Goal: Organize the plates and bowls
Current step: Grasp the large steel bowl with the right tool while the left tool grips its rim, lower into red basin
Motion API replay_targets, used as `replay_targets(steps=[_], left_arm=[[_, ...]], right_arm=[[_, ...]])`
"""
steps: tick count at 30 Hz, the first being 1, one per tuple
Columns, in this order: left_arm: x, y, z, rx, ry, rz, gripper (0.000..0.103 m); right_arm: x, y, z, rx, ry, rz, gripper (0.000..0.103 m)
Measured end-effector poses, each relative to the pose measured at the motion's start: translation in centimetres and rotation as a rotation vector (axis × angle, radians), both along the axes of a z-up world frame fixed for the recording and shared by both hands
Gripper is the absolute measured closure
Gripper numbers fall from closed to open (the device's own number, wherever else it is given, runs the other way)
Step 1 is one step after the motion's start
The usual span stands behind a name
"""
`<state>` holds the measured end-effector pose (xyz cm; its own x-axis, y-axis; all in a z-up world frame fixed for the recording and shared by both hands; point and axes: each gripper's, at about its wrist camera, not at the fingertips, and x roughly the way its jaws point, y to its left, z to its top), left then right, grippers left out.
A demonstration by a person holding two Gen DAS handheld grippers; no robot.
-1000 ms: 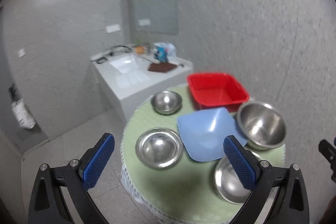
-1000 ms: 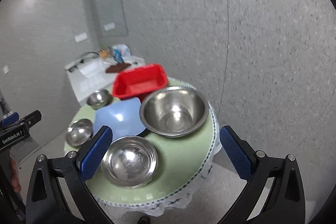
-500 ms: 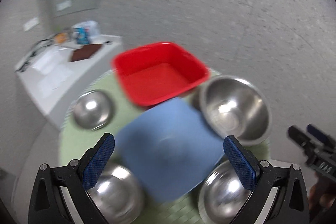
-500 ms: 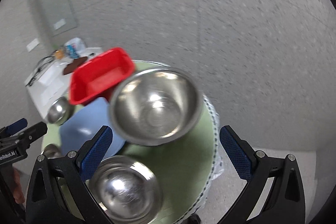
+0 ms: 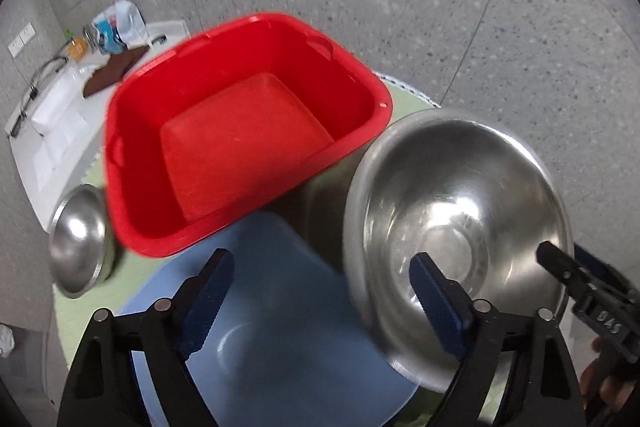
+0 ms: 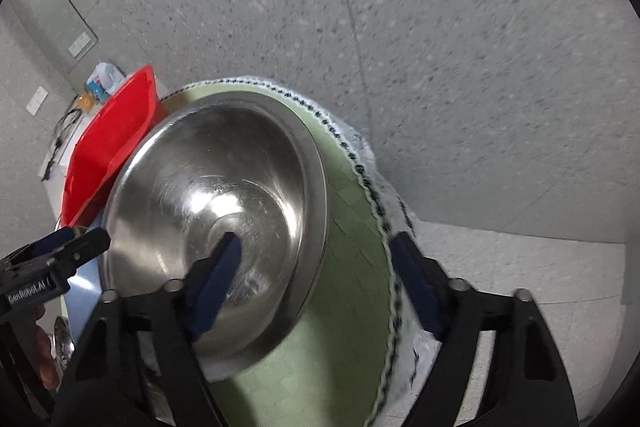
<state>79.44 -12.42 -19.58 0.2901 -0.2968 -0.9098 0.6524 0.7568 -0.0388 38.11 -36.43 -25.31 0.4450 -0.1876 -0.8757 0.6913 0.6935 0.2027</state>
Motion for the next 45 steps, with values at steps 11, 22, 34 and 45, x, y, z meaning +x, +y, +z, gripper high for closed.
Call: replay_targets(steps=[11,22,34,45], left_arm=[[3.8,-0.6,-1.5,0.027,0.011,-0.030,0.069],[2.7,-0.5,-2.4,-0.035,-0.008,-0.046,0.085],[3.6,11.6,8.0,-0.262,-0.102,0.108,0.085],[12.7,16.8,2.8,-0.198,-0.023,0.270,0.079]], right_arm=[[1.3,-2.3,-3.2,0.146,-0.048,0.121,0.088],[0.8,-2.3,-2.2,0.190,-0.113,0.139,0.092],[9.9,1.4,10.5,-0.028,-0.185,0.312,0.091],[23.9,3.4,4.1,0.098,-0.118,0.426,0.091]])
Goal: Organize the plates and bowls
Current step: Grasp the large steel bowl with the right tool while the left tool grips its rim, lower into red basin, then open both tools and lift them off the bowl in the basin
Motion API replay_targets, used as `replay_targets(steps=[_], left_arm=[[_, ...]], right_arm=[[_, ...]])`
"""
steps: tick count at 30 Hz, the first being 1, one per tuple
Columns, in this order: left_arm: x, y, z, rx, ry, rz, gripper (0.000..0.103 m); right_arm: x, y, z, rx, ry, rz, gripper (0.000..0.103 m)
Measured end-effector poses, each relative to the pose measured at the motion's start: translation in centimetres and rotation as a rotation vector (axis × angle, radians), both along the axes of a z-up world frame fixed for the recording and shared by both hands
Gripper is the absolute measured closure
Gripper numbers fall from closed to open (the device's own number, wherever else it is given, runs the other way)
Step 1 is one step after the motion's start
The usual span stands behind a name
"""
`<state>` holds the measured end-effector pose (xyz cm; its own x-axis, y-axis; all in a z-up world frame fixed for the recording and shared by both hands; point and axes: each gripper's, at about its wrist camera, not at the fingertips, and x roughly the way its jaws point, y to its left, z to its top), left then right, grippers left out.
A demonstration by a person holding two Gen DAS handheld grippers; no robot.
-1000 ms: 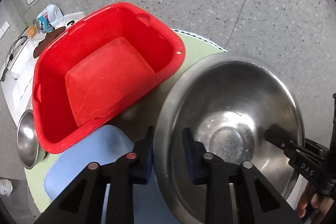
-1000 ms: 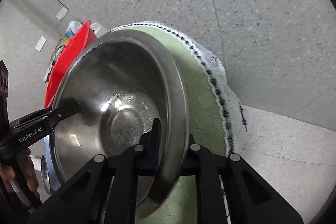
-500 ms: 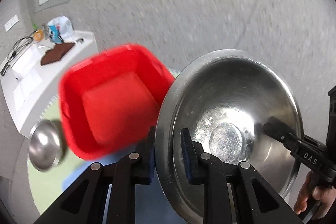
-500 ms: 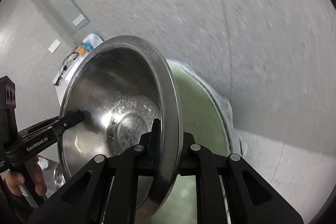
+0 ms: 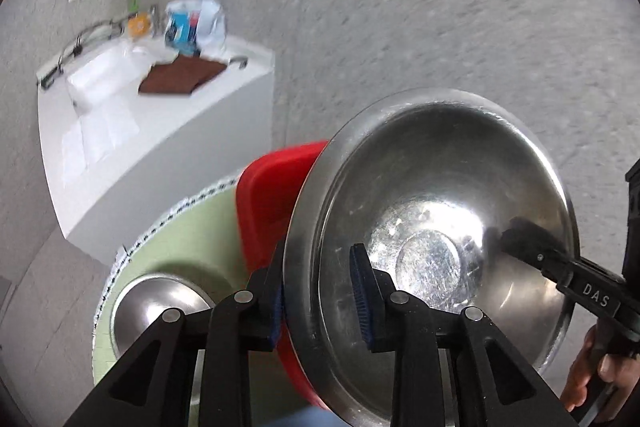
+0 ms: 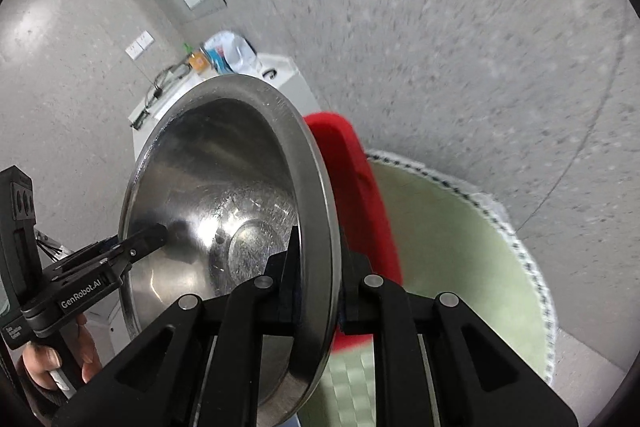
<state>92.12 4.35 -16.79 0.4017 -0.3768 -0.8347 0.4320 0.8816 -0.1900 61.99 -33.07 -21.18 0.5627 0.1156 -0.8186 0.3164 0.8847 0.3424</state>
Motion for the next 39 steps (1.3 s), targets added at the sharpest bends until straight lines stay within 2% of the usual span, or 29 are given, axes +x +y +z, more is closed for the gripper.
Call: replay_targets(steps=[5,10,11,14,16,17,22,24,29,34,39], left_arm=[[2.1,-0.5,-2.6,0.042,0.023,0.022,0.079],[2.3,-2.7,-2.6,0.047,0.015,0.022,0.077],[2.0,-2.7,-2.4,0.046,0.014,0.023,0.074],[1.6,-3.3,-2.6,0.044,0.012,0.029,0.061],[-0.1,-2.5,-1.6,0.035,0.006,0.034,0.045],[-0.4,-2.3,-1.3,0.035,0.002,0.039,0.045],[-3.2,-1.5,0.3,0.025,-0.021,0.021,0.044],[-5.0,-1.1,1.3,0.039,-0.057,0.000,0.042],[-11.8,0.9,4.4,0.025,-0.181,-0.079,0.022],[-18.9,2.0,5.5,-0.001,-0.227,-0.192,0.015],[-25.6,2.7,4.9,-0.002,-0.233,-0.297,0.014]], right_arm=[[1.8,0.4,-3.2,-0.009,0.066,0.016,0.089],[2.8,0.8,-4.8,-0.040,0.102,0.028,0.086],[2.9,0.9,-5.1,-0.040,0.110,0.025,0.082],[2.7,1.1,-4.8,-0.054,0.097,0.016,0.058],[2.3,1.3,-3.8,-0.062,0.065,0.016,0.040],[2.1,1.5,-3.3,-0.076,0.062,0.012,0.035],[0.1,2.3,-1.2,-0.119,0.025,0.001,0.034],[-1.6,2.7,0.1,-0.144,0.003,-0.010,0.033],[-8.5,4.2,3.3,-0.233,-0.031,-0.051,0.025],[-17.0,6.3,4.4,-0.239,-0.034,-0.126,0.023],[-24.7,9.1,3.5,-0.213,-0.019,-0.214,0.022]])
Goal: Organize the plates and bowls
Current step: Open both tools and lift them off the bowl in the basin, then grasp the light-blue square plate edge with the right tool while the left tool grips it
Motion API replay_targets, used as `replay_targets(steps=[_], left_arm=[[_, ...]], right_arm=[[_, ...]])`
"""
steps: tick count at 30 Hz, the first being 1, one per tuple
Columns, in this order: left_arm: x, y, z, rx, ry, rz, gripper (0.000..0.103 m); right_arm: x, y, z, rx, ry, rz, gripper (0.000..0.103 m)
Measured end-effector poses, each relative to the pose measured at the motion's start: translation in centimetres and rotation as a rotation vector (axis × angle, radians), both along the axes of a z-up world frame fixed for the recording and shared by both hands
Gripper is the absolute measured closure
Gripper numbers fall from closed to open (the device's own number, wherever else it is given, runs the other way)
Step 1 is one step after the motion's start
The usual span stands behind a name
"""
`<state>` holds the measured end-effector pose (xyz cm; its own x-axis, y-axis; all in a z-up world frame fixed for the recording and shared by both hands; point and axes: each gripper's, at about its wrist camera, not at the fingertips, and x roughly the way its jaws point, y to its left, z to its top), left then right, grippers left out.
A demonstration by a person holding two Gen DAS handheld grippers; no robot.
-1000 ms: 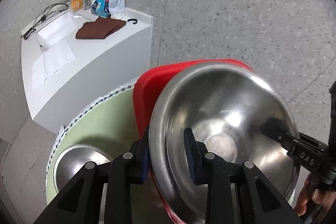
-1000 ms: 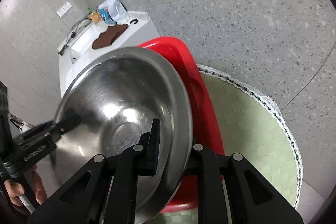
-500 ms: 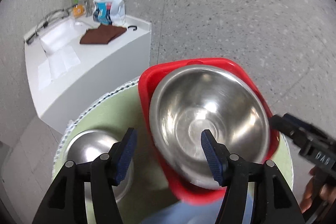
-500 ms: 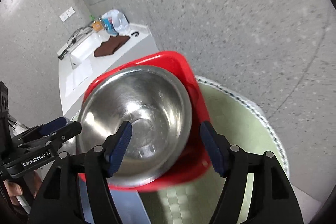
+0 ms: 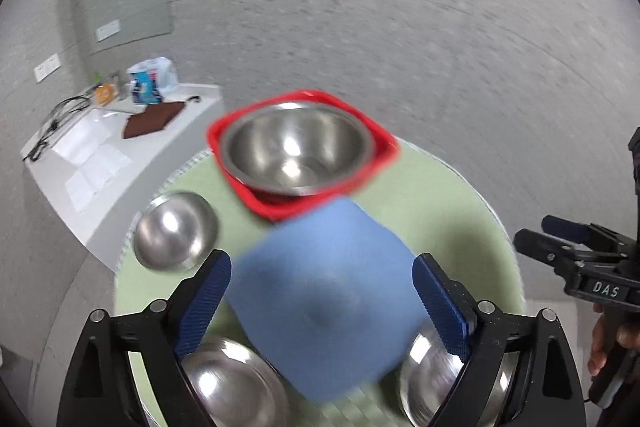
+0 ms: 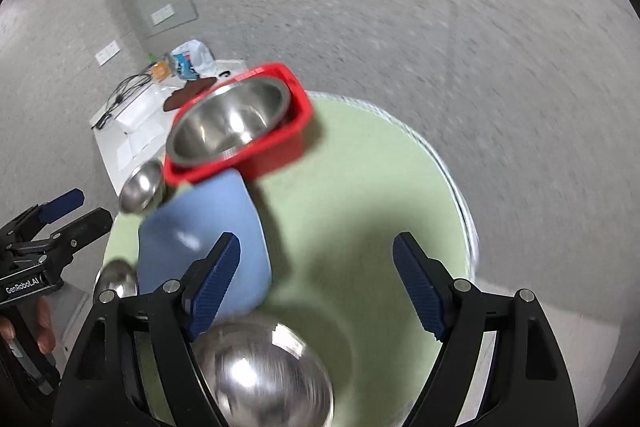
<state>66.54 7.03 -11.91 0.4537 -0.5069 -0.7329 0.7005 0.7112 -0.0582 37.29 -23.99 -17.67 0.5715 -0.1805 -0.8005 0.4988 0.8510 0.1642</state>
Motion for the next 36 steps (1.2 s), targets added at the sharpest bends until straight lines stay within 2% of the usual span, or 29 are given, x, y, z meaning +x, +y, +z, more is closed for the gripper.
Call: replay_targets(steps=[6,11,18,20,26,29,30,32,34,35,36], left_arm=[[-5.0,0.9,-0.8,0.020,0.028,-0.065,0.014],[-5.9,2.0,-0.6,0.022,0.042,-0.043,0.013],[-3.8,2.9,0.2,0.022,0.044,0.079,0.013],[-2.7,3.1,-0.2,0.037,0.051,0.110,0.013],[2.2,2.5,-2.5,0.095,0.111,0.171,0.014],[5.0,1.5,-4.5,0.149,0.161,0.184,0.018],[6.0,1.1,-5.3,0.183,0.181,0.190,0.026],[7.1,0.5,-6.3,0.211,0.209,0.174,0.031],[8.1,-0.2,-7.3,0.240,0.230,0.163,0.045],[8.5,-0.5,-7.6,0.247,0.239,0.155,0.046],[8.9,-0.9,-8.0,0.255,0.253,0.145,0.053]], right_arm=[[-5.2,2.4,-1.2,0.047,-0.011,-0.065,0.022],[-6.4,3.5,-2.0,0.078,-0.008,-0.051,0.021],[-3.9,2.8,-1.7,0.094,-0.024,0.044,0.021],[-2.5,2.5,-2.0,0.084,-0.009,0.065,0.021],[2.6,0.6,-4.2,0.172,0.058,0.106,0.021],[5.2,-0.5,-6.1,0.245,0.093,0.108,0.021],[6.1,-0.7,-6.9,0.273,0.114,0.106,0.021],[7.3,-1.1,-8.3,0.321,0.149,0.103,0.022],[8.4,-1.0,-9.5,0.354,0.181,0.111,0.026],[8.8,-1.0,-9.9,0.363,0.190,0.117,0.031],[9.2,-0.9,-10.4,0.382,0.198,0.127,0.040]])
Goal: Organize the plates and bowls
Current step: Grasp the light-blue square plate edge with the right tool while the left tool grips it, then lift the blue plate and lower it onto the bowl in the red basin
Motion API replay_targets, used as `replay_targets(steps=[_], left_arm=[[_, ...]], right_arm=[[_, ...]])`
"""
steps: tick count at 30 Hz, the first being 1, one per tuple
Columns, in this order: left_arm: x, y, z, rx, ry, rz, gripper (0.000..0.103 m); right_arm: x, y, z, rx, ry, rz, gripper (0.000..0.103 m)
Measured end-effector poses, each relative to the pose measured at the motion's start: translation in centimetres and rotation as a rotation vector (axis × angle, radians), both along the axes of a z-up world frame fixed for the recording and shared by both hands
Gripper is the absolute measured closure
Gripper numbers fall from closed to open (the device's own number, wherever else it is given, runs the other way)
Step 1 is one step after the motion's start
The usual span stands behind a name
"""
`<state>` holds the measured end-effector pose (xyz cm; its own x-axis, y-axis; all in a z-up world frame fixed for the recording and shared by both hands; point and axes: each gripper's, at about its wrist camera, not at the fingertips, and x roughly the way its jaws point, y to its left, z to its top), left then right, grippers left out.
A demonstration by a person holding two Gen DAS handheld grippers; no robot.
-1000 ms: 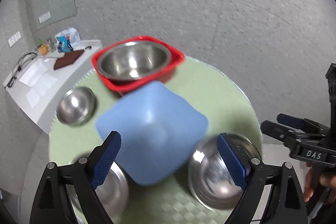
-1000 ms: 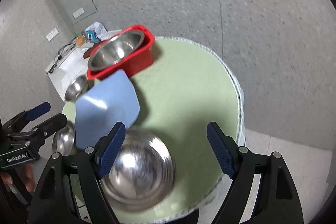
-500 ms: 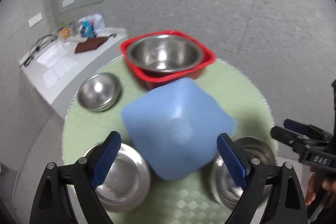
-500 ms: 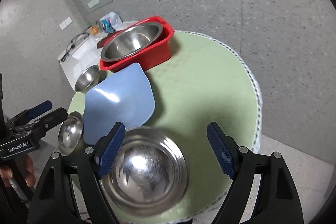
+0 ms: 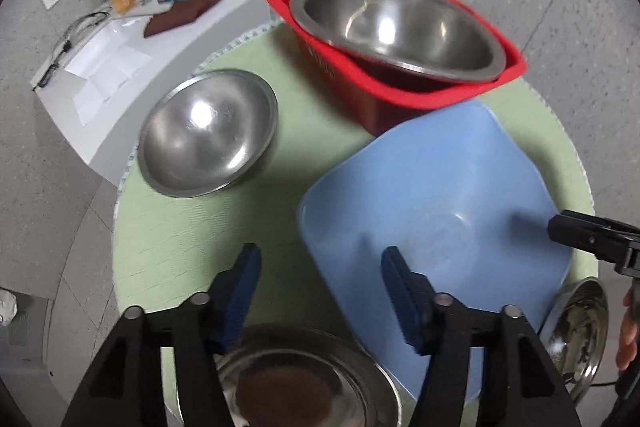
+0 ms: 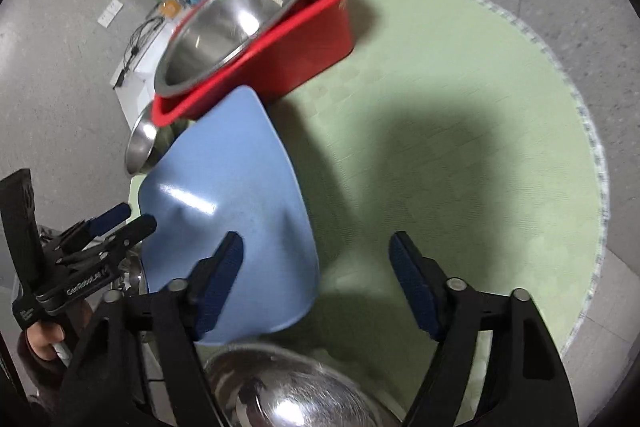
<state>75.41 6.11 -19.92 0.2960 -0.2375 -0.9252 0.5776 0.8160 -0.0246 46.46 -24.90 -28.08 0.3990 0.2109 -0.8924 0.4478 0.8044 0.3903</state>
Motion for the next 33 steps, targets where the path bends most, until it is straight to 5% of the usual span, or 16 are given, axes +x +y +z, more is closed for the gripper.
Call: replay_targets(steps=[1,3,20,22,26,30,33], left_arm=[[0.4,-0.5,-0.3,-0.002,0.015,-0.013,0.066],[0.9,-1.1,-1.0,-0.004,0.035,-0.043,0.078],[-1.2,-7.3,-0.6,-0.103,0.040,-0.215,0.084],[-1.9,-8.1,0.2,-0.164,0.056,-0.258,0.098],[-3.3,-9.7,1.0,-0.179,0.029,-0.319,0.095],[-2.3,-9.0,0.2,-0.149,0.027,-0.266,0.088],[-1.3,-8.8,-1.2,-0.120,0.059,-0.205,0.068]], right_arm=[[0.2,0.0,-0.6,0.022,0.009,0.007,0.049],[0.4,0.1,-1.2,0.037,0.022,0.014,0.087],[-5.9,-4.7,0.9,-0.002,-0.094,-0.182,0.097],[-6.4,-4.9,1.9,-0.034,-0.113,-0.191,0.098],[-6.5,-4.4,3.6,-0.091,-0.118,-0.193,0.099],[-6.7,-4.8,3.4,-0.073,-0.124,-0.220,0.100],[-7.9,-6.4,2.3,-0.042,-0.132,-0.269,0.100]])
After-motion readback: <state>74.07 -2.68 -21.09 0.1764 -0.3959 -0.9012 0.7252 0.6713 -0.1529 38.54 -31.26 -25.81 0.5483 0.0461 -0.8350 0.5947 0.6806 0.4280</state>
